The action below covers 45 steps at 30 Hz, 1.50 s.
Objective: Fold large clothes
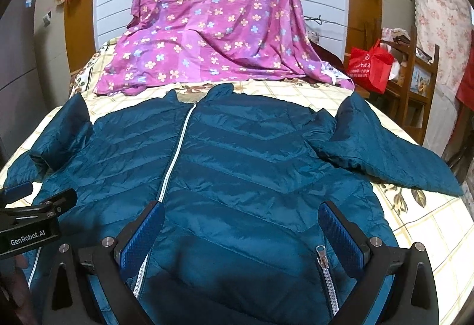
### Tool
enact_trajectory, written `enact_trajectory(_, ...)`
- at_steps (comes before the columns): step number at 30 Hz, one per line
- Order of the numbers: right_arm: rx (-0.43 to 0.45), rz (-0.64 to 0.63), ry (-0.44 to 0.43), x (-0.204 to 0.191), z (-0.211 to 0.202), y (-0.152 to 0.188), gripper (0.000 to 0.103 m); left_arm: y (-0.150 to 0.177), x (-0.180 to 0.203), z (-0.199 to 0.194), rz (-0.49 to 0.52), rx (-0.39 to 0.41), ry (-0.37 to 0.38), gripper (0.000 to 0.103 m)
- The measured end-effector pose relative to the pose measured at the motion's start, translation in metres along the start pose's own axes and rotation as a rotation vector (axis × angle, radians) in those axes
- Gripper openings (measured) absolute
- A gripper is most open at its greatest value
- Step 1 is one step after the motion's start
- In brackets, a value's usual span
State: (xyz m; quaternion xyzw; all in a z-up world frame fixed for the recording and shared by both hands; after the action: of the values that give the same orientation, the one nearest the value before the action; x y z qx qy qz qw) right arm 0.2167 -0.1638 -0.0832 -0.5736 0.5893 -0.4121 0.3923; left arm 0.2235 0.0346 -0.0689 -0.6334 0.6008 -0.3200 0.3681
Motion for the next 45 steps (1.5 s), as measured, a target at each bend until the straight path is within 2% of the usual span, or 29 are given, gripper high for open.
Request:
enact_trajectory(7,-0.002,-0.005,-0.001,-0.003,0.001,-0.001,0.103,0.0,0.0,0.001,-0.003,-0.002,0.003,0.103)
enact_trajectory(16,0.008,-0.026,0.006,-0.006,0.0,-0.004,0.103,0.002,0.0,0.005,-0.017,-0.027,0.057,0.103)
enact_trajectory(29,0.024,-0.051,0.018,-0.007,-0.003,-0.003,0.103,0.002,-0.002,0.007,0.007,-0.018,0.016,0.103)
enact_trajectory(34,0.022,-0.051,0.017,-0.01,-0.001,-0.002,0.103,0.006,-0.001,0.011,0.002,-0.005,0.056,0.103)
enact_trajectory(37,0.029,-0.047,0.014,-0.011,-0.001,-0.002,0.103,0.011,0.002,0.019,0.004,-0.049,0.145,0.103)
enact_trajectory(38,0.033,-0.048,0.019,-0.012,-0.001,-0.003,0.103,0.011,0.0,0.019,0.011,-0.05,0.152,0.103)
enact_trajectory(40,0.04,-0.038,0.021,-0.013,-0.001,-0.002,0.103,0.01,-0.01,0.015,0.016,-0.047,0.119,0.103)
enact_trajectory(43,0.033,-0.04,0.004,-0.017,-0.002,0.001,0.103,0.0,-0.043,0.005,-0.041,-0.054,0.081,0.103)
enact_trajectory(45,0.038,-0.061,-0.006,-0.02,-0.005,0.001,0.103,-0.011,-0.077,-0.002,-0.064,-0.041,0.002,0.103)
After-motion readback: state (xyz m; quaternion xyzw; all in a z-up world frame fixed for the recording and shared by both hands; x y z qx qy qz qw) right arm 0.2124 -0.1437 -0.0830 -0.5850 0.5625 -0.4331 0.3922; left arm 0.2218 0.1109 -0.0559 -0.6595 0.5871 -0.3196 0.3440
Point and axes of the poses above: each gripper's, at about its wrist camera, not at the fingertips, and z roughly the way its jaws point, x to its right, y to its underside, the point moved 1 cm from there along z, roughly the way its jaws point, and after that the axes turned 14 degrees about x, right-handed, at the moved point
